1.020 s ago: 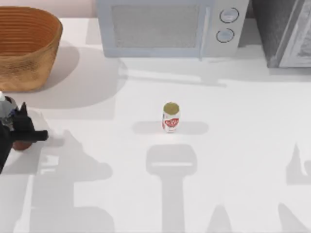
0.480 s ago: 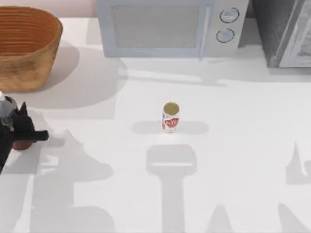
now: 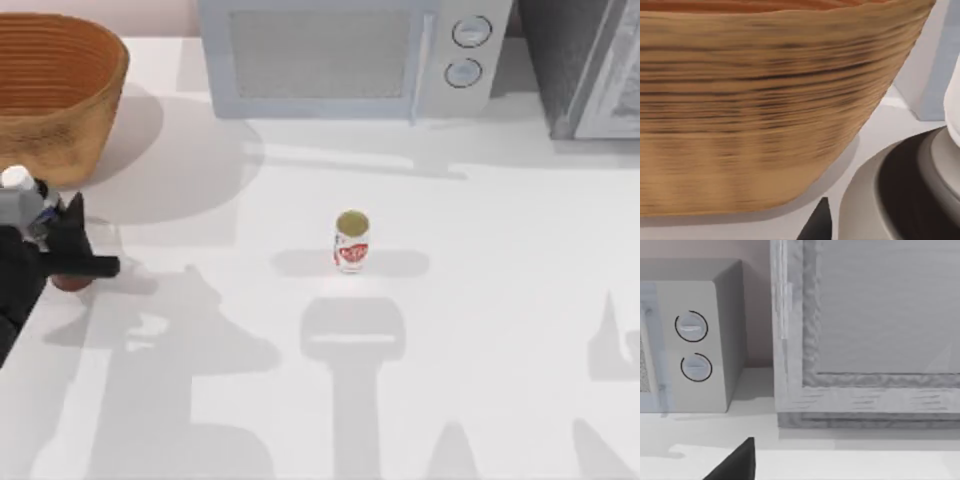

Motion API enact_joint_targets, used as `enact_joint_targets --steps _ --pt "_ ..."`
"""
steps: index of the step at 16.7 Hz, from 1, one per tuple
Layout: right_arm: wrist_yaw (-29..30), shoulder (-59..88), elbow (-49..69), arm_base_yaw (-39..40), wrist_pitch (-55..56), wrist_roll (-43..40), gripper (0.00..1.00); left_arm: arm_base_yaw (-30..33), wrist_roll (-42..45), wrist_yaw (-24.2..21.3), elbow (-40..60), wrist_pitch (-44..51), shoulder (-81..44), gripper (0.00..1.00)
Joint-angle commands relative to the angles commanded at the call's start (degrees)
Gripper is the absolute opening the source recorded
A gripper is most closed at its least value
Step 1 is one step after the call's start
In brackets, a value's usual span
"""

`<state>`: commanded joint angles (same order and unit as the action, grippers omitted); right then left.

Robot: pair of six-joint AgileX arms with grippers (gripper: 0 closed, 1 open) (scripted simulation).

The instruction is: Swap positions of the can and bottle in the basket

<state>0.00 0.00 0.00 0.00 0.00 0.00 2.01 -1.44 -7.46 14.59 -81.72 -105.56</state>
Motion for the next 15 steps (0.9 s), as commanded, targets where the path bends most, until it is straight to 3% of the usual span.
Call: enact_joint_targets --steps 4,8,15 --pt "0.0 0.0 0.0 0.0 0.0 0.0 1.00 4.6 -3.9 -6.1 6.7 14.2 9.5 0.00" --pt "0.0 0.0 0.0 0.0 0.0 0.0 1.00 5.1 -5.5 -9.5 20.2 35.6 16.1 0.00" --pt "0.0 0.0 0.0 0.0 0.0 0.0 1.00 -4.8 0.3 -5.6 49.0 68.4 17.7 0.00"
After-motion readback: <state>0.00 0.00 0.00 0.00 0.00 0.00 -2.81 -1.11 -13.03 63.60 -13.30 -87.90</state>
